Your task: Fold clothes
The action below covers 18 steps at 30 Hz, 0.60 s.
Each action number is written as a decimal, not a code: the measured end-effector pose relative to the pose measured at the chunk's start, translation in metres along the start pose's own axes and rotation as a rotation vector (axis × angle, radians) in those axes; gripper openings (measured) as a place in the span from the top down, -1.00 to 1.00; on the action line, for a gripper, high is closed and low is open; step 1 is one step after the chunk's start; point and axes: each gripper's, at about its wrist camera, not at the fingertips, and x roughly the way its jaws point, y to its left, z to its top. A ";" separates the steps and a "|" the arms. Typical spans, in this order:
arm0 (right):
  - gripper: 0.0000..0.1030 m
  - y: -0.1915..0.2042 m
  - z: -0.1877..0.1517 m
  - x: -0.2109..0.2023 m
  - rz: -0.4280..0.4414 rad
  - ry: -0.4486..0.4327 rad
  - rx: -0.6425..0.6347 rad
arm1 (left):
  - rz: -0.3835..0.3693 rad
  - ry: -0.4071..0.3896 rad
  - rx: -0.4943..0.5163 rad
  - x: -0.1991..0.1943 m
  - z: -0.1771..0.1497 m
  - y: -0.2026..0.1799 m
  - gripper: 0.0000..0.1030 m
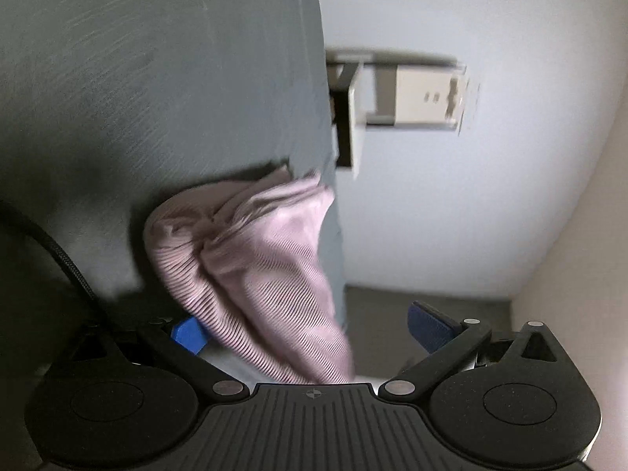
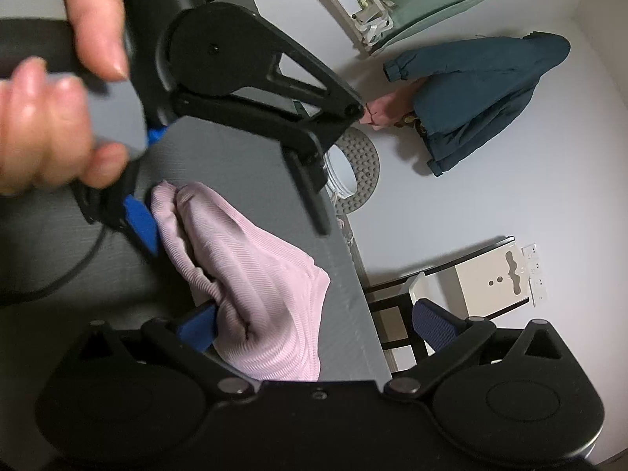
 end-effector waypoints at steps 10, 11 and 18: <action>-1.00 -0.002 -0.004 -0.005 -0.006 -0.017 0.046 | -0.084 -0.098 -0.154 0.019 -0.024 0.018 -0.38; -1.00 -0.003 -0.005 -0.005 -0.002 -0.017 0.056 | -0.071 -0.089 -0.145 0.019 -0.027 0.019 -0.33; -1.00 -0.010 -0.011 -0.009 0.019 -0.017 0.143 | 0.013 -0.063 -0.067 0.013 -0.025 0.008 -0.29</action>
